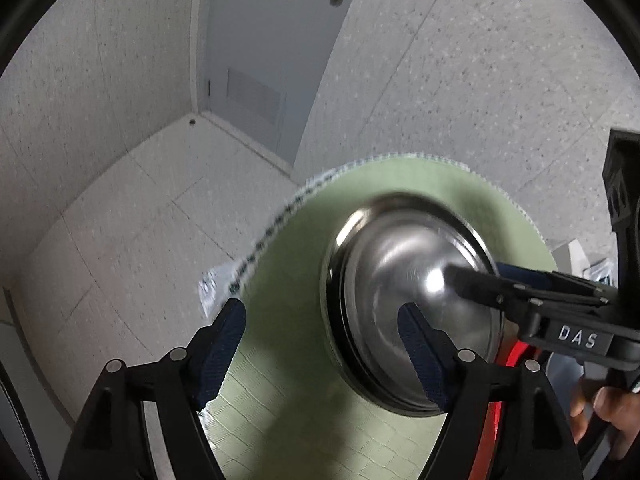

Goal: Organize plates and bowls
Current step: 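Grasp the rims of the stacked steel bowls with both tools and lift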

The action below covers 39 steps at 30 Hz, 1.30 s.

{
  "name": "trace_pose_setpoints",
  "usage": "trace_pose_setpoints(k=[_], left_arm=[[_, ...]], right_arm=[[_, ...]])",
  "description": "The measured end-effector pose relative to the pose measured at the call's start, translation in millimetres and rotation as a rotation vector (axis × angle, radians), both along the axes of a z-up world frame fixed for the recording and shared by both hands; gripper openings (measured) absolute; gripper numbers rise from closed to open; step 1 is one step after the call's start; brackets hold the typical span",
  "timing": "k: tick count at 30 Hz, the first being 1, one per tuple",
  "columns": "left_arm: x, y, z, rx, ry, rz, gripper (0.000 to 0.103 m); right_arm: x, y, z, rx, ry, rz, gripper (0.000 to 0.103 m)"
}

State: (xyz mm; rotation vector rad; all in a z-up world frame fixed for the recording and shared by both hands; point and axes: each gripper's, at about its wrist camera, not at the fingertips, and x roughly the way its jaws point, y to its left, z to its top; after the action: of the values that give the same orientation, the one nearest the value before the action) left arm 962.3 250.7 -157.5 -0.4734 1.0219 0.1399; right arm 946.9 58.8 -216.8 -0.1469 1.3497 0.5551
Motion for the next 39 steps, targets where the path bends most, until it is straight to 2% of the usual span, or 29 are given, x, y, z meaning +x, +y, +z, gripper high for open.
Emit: trace_pose_setpoints(k=[5, 7, 8, 9, 10, 13, 19, 27, 30, 34, 39], left_arm=[[9.7, -4.6, -10.0, -0.043, 0.024, -0.018, 0.070], [15.2, -7.4, -14.2, -0.059, 0.032, -0.038, 0.051], [16.8, -7.6, -15.9, -0.069, 0.032, -0.045, 0.046], [19.4, -8.3, -16.8, -0.063, 0.039, -0.049, 0.044], [21.0, -7.9, -16.5, -0.048, 0.039, -0.045, 0.043], [23.0, -0.8, -17.9, -0.060, 0.040, -0.022, 0.040], [22.7, 3.1, -4.4, -0.037, 0.018, 0.009, 0.038], [15.3, 3.3, 50.1, 0.020, -0.086, 0.050, 0.038], [6.3, -6.7, 62.7, 0.061, -0.108, 0.054, 0.038], [-1.7, -18.5, 70.9, 0.056, -0.113, 0.060, 0.038], [-16.1, -38.8, 97.7, 0.066, -0.141, 0.047, 0.038]], right_arm=[[0.0, 0.4, -11.0, 0.005, 0.043, 0.008, 0.060], [-1.3, 1.2, -15.4, 0.011, 0.061, 0.014, 0.059], [-2.7, 1.4, -17.0, 0.013, 0.068, 0.018, 0.054], [-4.0, 2.7, -18.3, 0.010, 0.071, 0.029, 0.048], [-5.3, 3.8, -18.6, 0.002, 0.069, 0.035, 0.046], [-5.8, 4.0, -17.9, 0.006, 0.058, 0.027, 0.046], [-8.8, 3.3, -6.0, 0.047, 0.036, 0.034, 0.046], [-10.9, -1.0, 33.0, 0.129, -0.038, 0.035, 0.042], [-9.4, -3.6, 46.2, 0.146, -0.059, 0.041, 0.040], [-6.5, -12.9, 56.0, 0.176, -0.059, 0.031, 0.040], [-10.0, -30.4, 77.6, 0.193, -0.077, 0.051, 0.040]])
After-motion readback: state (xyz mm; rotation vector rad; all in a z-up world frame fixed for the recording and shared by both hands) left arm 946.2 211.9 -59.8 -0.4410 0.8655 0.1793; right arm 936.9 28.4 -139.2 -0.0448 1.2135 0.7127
